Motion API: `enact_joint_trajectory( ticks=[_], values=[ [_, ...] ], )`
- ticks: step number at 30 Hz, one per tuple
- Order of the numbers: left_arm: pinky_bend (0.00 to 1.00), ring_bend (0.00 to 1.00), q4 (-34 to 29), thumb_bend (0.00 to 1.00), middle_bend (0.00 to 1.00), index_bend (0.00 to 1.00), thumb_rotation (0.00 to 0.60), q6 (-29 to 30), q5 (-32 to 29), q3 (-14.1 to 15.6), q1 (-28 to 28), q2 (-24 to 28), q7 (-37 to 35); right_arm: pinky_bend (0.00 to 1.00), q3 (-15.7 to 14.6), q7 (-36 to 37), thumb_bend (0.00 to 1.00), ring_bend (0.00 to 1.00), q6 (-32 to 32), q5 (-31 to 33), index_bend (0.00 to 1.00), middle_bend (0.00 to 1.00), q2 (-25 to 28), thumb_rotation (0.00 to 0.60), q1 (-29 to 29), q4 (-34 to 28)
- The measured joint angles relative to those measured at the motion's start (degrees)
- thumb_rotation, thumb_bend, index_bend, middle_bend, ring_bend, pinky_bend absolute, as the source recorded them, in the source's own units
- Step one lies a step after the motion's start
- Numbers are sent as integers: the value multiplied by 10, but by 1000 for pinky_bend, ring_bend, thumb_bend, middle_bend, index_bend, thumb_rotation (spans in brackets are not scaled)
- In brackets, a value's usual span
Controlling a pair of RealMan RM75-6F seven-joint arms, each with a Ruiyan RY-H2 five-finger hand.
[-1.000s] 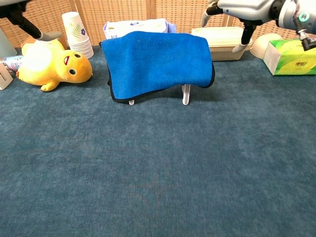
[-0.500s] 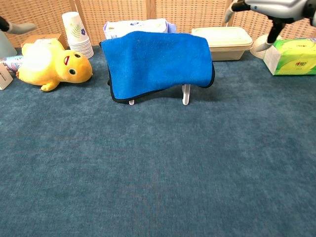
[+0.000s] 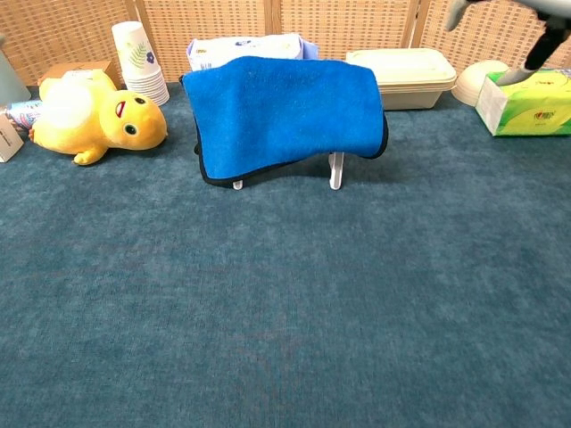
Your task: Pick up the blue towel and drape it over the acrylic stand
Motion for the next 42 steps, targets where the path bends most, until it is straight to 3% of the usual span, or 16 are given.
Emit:
enact_joint_trajectory(
  ticks=[14,21,30,42],
  values=[
    [2,36,-65,487,155,321,600,128,61,58,119,29,18,155,11,49,50,155,101,35,351,254,56,600,-112,-122],
    [25,99,-75,486,215,363,600,176,96,90,171,24,63,176,3,30,57,162,145,49,357,260,91,600,-172,-203],
    [23,105,-78,486,232,374,600,204,124,119,218,9,110,176,-6,-33,58,160,184,77,359,259,124,600,-235,-272],
    [21,108,-96,483,237,372,600,217,147,123,246,10,131,176,-19,-91,59,149,238,81,362,253,157,600,-307,-341]
  ],
)
